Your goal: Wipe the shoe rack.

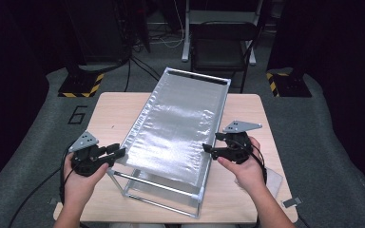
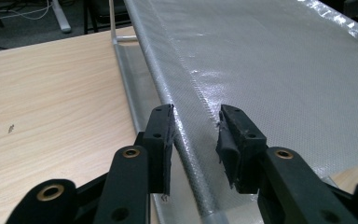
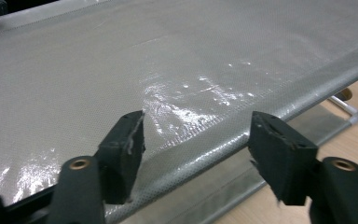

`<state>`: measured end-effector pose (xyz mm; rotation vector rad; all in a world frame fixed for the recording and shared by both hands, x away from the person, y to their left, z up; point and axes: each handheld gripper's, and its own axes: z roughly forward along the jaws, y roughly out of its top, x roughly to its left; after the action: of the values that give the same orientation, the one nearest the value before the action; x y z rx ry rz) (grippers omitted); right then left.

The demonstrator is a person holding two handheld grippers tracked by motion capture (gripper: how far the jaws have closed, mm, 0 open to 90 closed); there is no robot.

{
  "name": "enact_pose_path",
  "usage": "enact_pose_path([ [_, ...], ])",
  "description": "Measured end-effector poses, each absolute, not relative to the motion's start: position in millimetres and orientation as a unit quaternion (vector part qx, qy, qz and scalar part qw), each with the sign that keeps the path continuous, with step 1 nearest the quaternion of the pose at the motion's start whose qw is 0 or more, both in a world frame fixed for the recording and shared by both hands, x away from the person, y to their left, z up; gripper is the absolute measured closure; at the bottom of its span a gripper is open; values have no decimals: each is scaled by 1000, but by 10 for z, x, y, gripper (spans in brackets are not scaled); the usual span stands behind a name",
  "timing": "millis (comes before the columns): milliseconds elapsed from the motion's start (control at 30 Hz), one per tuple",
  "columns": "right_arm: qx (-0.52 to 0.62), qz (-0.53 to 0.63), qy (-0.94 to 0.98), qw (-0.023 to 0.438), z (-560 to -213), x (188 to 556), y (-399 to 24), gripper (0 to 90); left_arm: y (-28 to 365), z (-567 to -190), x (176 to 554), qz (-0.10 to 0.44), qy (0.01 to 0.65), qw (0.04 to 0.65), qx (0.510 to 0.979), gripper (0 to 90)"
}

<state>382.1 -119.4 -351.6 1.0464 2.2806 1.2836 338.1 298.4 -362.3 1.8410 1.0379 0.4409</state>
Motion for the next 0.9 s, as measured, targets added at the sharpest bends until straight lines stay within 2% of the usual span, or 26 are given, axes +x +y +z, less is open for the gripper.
enact_pose_path([
  [267, 370, 457, 793, 156, -3519, 3901, -1183, 359, 2964, -3639, 3296, 188, 423, 477, 747, 657],
  [900, 372, 460, 790, 160, -3526, 4081, -1146, 352, 2955, -3608, 3115, 161, 399, 477, 766, 656],
])
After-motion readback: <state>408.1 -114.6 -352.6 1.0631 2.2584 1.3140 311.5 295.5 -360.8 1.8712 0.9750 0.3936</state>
